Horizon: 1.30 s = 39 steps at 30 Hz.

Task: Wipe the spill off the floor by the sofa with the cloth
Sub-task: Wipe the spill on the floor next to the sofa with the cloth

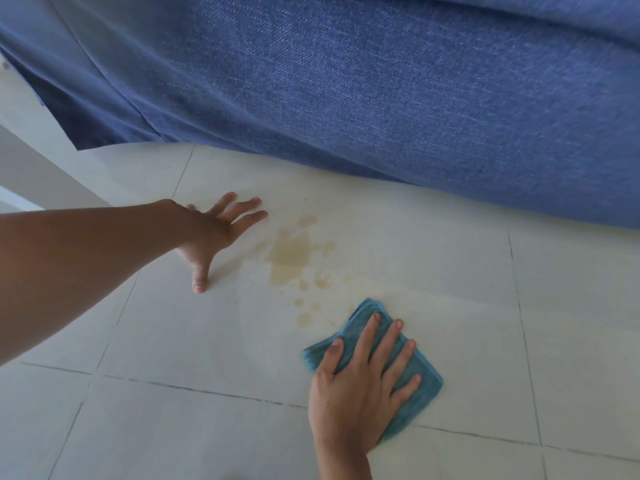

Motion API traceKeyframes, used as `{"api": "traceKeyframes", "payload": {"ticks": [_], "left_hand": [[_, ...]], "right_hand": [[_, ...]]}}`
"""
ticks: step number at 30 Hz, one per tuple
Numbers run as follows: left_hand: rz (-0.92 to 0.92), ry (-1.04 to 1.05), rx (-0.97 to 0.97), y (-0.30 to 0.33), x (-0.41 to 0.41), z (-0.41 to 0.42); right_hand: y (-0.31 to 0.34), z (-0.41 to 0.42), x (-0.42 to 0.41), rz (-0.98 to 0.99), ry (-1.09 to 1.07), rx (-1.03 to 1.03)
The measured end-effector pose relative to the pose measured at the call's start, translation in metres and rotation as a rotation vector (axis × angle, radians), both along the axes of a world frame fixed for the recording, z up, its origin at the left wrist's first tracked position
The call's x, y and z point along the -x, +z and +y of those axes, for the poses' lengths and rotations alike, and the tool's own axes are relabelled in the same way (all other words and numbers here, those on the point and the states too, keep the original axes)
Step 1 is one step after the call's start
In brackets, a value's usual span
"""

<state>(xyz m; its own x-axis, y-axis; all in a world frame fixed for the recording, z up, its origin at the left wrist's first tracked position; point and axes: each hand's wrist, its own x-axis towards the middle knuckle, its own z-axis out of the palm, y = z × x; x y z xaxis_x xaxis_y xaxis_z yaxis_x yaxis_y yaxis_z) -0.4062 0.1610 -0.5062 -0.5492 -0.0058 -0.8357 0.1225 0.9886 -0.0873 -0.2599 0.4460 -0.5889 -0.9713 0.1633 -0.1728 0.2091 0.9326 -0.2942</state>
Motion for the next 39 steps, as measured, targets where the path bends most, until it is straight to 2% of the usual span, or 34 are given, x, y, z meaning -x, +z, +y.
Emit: {"api": "traceKeyframes", "payload": {"ticks": [3,12,14,17,20,22,24,27,31,35,39], "left_hand": [[0.005,0.002,0.001,0.001,-0.001,0.001],[0.002,0.004,-0.026,0.001,-0.001,0.001],[0.006,0.007,-0.032,0.002,-0.002,0.000],[0.008,0.011,-0.046,0.005,-0.003,-0.002],[-0.007,0.006,-0.023,0.004,0.000,-0.002],[-0.014,0.007,-0.003,0.004,0.002,-0.001],[-0.026,0.004,0.004,0.004,0.003,0.001],[-0.032,0.002,0.008,0.002,0.002,0.003],[0.011,0.004,-0.009,0.006,0.003,0.003],[0.019,0.000,-0.007,0.006,0.001,0.006],[0.022,0.017,-0.022,0.005,0.002,0.003]], "right_hand": [[0.008,0.007,0.063,0.049,-0.024,-0.036],[0.001,0.065,0.192,0.055,0.238,-0.138],[0.001,0.097,0.212,0.011,0.177,-0.142],[0.001,0.132,0.187,0.008,-0.055,-0.124],[0.001,0.113,0.110,0.079,-0.225,-0.095],[0.005,0.071,0.067,0.051,-0.183,-0.073],[0.005,0.031,0.042,0.045,-0.042,-0.084],[0.003,0.009,0.057,0.066,0.165,-0.079],[0.000,0.036,0.138,0.058,0.250,-0.088],[0.003,0.085,0.189,-0.033,0.081,-0.070],[0.003,0.092,0.120,0.047,-0.103,-0.084]]}}
